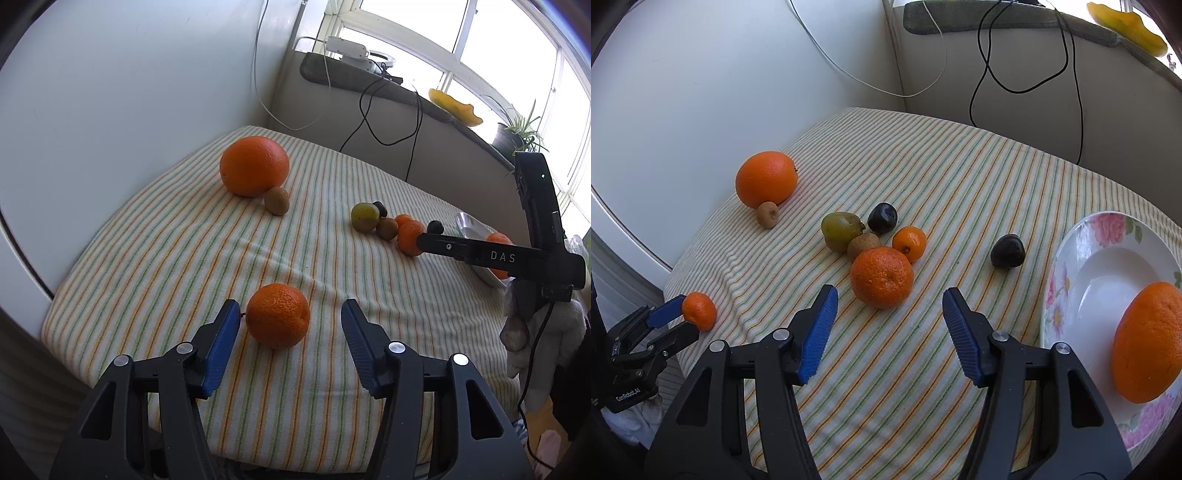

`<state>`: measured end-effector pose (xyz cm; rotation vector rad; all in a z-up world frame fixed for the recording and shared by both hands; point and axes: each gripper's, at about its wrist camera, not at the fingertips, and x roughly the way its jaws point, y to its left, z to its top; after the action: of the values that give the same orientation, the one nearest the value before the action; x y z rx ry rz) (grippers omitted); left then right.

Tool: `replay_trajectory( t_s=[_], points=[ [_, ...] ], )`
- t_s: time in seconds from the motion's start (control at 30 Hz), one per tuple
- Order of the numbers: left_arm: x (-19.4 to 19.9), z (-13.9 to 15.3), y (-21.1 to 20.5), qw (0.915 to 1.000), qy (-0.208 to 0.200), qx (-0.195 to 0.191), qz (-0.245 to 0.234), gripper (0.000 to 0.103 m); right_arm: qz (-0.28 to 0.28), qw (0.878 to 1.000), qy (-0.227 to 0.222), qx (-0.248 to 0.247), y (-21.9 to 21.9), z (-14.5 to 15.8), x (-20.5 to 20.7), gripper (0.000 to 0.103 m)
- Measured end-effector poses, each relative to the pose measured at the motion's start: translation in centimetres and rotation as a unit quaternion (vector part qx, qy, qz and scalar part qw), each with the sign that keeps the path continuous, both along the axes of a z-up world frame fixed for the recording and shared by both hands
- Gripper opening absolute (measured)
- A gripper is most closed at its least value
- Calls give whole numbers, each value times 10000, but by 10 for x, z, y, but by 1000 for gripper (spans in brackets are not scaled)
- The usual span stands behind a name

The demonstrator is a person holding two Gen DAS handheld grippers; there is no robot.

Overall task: Organize fruits
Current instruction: 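Grasp a small tangerine with the left tool while the right tool grasps another tangerine, then lift and carry both tangerines toward the floral plate with both tools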

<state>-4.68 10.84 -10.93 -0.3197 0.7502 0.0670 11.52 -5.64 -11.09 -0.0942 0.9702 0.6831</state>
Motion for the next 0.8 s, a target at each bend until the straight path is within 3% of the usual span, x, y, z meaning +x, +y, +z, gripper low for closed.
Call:
replay_trajectory(
  t_s=[0.2, 0.6, 0.8],
  points=[
    [3, -7, 0, 9999, 92, 44, -48, 50, -50, 9999, 137, 60, 1, -5, 10, 61],
    [6, -9, 2, 9999, 104, 121, -57, 36, 48, 9994, 320, 94, 15, -13, 18, 48],
    [6, -10, 5, 10000, 64, 32, -59, 36, 106, 9996, 273, -1, 24, -13, 18, 43]
  ],
)
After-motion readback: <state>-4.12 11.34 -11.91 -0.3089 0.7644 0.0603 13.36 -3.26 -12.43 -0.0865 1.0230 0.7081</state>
